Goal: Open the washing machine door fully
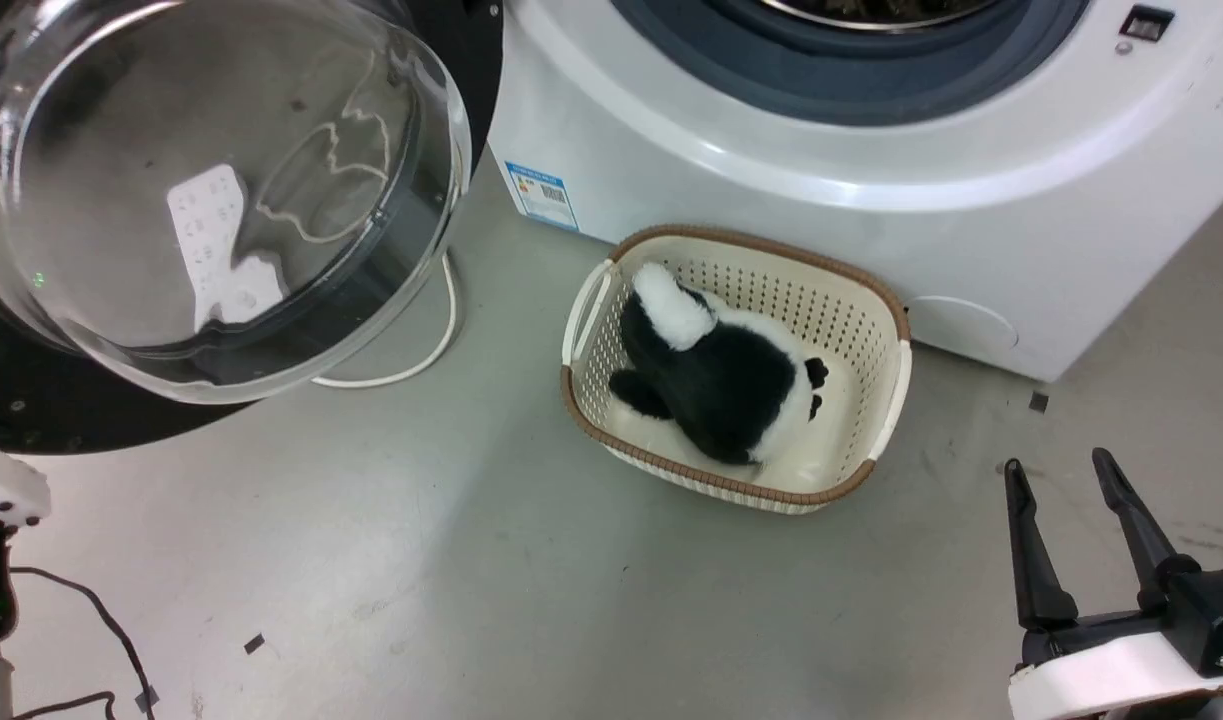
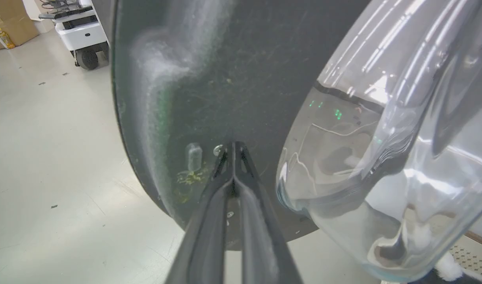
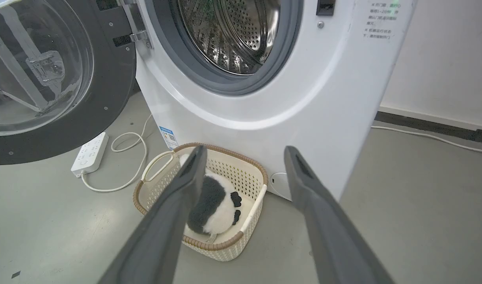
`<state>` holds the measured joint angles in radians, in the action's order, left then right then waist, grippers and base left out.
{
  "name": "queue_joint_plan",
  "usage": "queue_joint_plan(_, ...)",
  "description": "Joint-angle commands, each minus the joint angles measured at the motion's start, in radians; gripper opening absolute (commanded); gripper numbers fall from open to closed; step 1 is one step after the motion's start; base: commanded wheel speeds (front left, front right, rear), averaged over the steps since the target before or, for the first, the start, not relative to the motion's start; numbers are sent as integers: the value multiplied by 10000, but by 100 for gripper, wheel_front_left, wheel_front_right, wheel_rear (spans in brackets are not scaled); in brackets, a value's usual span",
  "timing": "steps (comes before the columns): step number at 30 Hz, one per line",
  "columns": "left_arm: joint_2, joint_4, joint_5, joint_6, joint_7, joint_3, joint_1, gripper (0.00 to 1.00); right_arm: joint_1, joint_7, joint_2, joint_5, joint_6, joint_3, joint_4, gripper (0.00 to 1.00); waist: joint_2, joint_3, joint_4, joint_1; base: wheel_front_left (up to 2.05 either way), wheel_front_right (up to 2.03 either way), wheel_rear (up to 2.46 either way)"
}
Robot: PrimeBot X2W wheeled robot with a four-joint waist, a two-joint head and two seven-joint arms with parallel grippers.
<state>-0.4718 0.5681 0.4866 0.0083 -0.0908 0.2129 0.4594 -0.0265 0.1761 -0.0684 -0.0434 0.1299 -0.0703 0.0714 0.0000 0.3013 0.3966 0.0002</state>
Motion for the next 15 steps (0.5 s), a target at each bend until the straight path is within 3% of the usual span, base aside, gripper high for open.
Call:
queue_joint_plan(1, -73, 145, -67, -89, -185, -57, 134, 0, 72, 4, -61, 8, 8, -10, 24, 100, 0, -138, 16, -2, 0, 0, 0)
queue_joint_plan(6, 172, 19, -486, -187, -809, -575, -72, 0, 22, 183, -6, -73, 8, -27, -224, 100, 0, -765, -23, -2, 0, 0, 0)
queue_joint_plan(15, 1249, -3178, -1026, 42, -1177, -1588, -1749, 0, -228, 595, 159, -131, 8, -461, -657, 100, 0, -2403, -695, -2, 0, 0, 0)
